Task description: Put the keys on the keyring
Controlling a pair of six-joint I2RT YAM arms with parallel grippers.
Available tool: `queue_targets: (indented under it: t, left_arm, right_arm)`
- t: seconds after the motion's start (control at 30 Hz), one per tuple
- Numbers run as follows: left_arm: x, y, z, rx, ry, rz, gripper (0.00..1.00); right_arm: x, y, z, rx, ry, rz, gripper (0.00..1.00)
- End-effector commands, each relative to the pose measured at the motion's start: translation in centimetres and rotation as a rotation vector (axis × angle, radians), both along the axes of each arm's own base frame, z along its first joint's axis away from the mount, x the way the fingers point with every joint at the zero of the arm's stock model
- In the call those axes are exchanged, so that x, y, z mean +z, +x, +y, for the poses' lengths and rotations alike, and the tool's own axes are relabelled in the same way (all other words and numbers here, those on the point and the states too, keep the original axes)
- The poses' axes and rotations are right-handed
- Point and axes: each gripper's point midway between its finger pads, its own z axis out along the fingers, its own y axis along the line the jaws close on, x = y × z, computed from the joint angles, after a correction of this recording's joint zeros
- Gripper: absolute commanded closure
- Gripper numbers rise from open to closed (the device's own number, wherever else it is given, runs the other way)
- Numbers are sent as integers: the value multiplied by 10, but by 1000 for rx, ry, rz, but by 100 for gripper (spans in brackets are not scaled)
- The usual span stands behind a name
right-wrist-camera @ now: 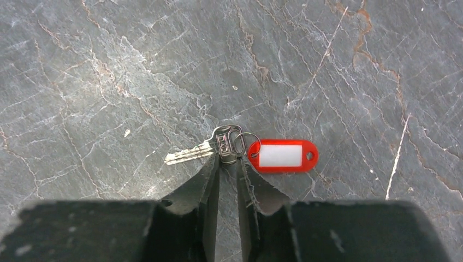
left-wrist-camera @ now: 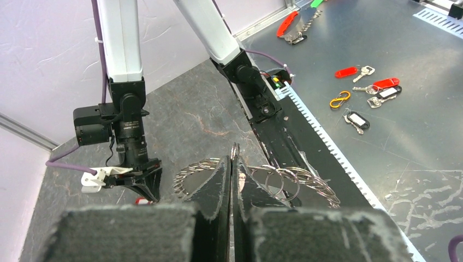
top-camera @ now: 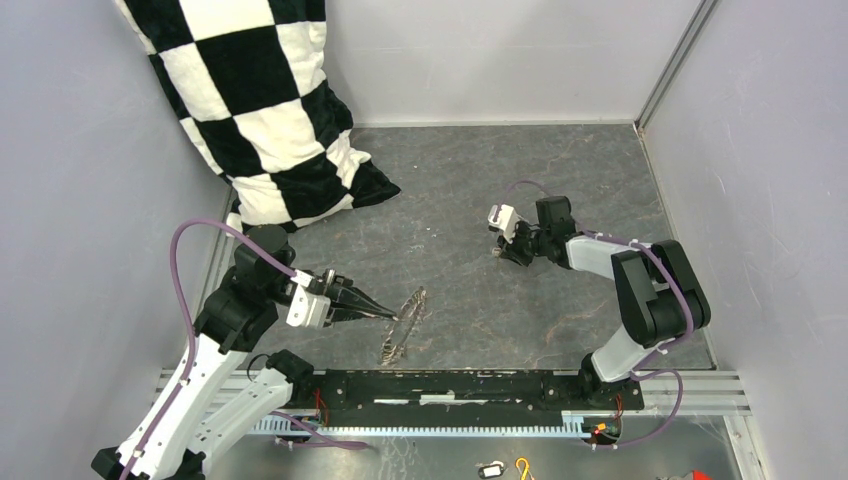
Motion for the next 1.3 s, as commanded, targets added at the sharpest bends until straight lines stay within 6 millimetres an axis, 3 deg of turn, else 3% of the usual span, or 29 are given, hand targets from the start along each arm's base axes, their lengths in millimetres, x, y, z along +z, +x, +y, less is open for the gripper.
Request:
queue_targets:
  t: [0.0, 0.37, 0.43, 0.5, 0.53, 0.63, 0.8, 1.03, 1.27]
  left_arm:
    - [12, -4, 1, -9, -23, -30, 98]
    - [10, -2, 0, -6, -19, -23, 98]
    - [11, -2, 0, -4, -19, -26, 98]
    - [12, -1, 0, -4, -20, -27, 98]
    - [12, -2, 0, -3, -20, -26, 98]
    - [12, -2, 0, -2, -19, -23, 98]
    - [11, -2, 0, -5, -18, -21, 98]
    - [10, -1, 1, 7, -17, -24, 98]
    - [12, 2, 0, 18, -18, -36, 98]
  right_arm:
    - [17, 16, 4, 6, -3, -42, 79]
    - [24, 11, 17, 48, 18, -48, 99]
    - [21, 6, 16, 57, 0, -36, 91]
    - [21, 8, 11, 50, -30, -51, 66]
    - [24, 8, 10, 55, -35, -71, 59]
    - [31, 10, 5, 56, -61, -134, 51]
    - [37, 21, 4, 91, -100, -159, 51]
    - [20, 15, 14, 181, -98, -25, 57]
    - [13, 13, 11, 181, -114, -15, 60]
